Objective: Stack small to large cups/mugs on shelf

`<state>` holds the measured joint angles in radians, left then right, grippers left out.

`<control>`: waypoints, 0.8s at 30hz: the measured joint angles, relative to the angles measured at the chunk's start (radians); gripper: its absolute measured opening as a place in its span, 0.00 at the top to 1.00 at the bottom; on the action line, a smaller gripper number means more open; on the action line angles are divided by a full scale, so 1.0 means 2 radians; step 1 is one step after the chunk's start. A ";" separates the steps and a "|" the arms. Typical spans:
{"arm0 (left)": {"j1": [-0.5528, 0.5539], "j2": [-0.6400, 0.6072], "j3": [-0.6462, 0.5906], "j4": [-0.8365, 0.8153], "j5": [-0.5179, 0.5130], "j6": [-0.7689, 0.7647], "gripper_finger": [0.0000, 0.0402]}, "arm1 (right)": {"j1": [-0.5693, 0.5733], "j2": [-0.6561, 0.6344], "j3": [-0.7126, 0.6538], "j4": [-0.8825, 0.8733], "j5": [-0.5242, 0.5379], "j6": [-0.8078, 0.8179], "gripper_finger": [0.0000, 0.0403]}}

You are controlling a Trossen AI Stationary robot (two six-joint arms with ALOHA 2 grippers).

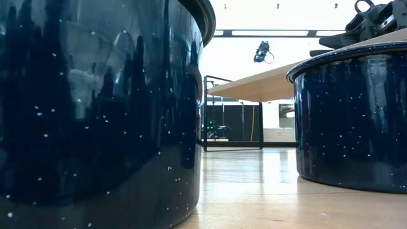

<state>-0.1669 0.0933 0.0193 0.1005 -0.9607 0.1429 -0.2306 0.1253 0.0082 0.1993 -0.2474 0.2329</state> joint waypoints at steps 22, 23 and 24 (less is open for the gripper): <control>0.000 0.000 0.000 0.000 0.008 -0.286 0.92 | 0.000 0.000 0.000 0.047 0.007 0.024 0.57; 0.000 0.000 0.000 0.000 0.010 -0.290 0.93 | 0.000 0.000 0.000 0.057 0.007 0.030 0.57; 0.000 0.000 0.000 0.000 0.011 -0.291 0.93 | 0.000 0.000 0.000 0.069 0.007 0.037 0.57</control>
<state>-0.1673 0.0933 0.0189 0.1005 -0.9387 -0.4382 -0.2314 0.1253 0.0082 0.3371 -0.2325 0.3070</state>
